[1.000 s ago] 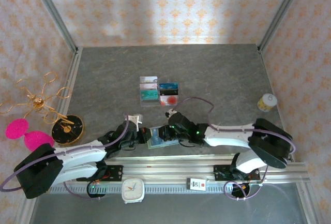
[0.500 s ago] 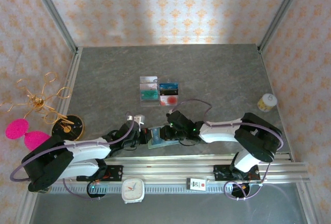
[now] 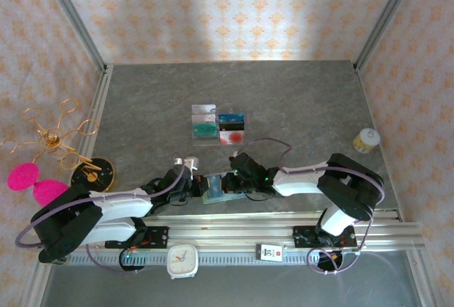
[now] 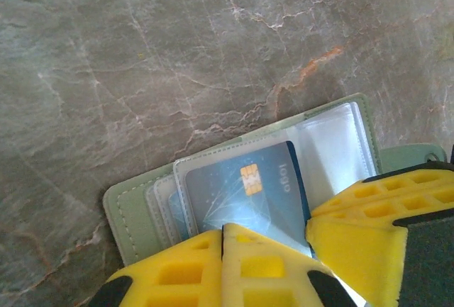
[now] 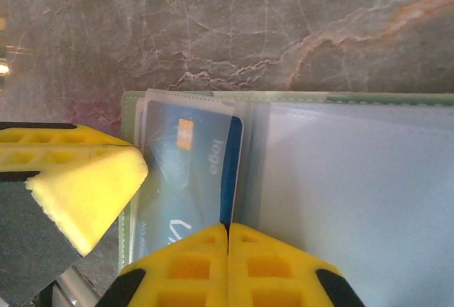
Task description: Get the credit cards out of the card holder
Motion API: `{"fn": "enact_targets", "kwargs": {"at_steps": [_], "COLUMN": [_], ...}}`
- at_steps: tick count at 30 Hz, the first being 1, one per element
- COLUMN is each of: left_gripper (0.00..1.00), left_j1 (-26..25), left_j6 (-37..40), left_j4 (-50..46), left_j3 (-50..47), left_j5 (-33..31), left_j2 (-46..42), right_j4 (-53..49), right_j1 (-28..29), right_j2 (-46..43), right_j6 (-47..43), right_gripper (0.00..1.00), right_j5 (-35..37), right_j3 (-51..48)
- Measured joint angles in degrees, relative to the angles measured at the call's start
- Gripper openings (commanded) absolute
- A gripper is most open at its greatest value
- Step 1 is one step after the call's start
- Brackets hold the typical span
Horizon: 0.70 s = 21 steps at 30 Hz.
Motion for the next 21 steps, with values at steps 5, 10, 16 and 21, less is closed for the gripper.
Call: {"fn": "enact_targets", "kwargs": {"at_steps": [5, 10, 16, 21], "left_gripper": [0.0, 0.0, 0.0, 0.0], "left_j1": [0.07, 0.42, -1.95, -3.87], "left_j6": [0.24, 1.2, 1.4, 1.44], "left_j4": [-0.81, -3.23, -3.85, -2.6], "left_j3": [-0.02, 0.0, 2.4, 3.78], "left_j5": [0.0, 0.0, 0.02, 0.48], "left_j2": [-0.9, -4.0, -4.57, 0.92], "right_j4": [-0.17, -0.68, -0.63, -0.44], "right_j1": [0.02, 0.02, 0.02, 0.04], "right_j2": [-3.48, -4.85, -4.85, -4.85], "right_j6": [2.12, 3.08, 3.06, 2.8], "right_gripper": [0.0, 0.0, 0.05, 0.18], "right_j5": [2.64, 3.8, 3.85, 3.74], "right_j3": [-3.17, -4.31, -4.31, -4.31]}}
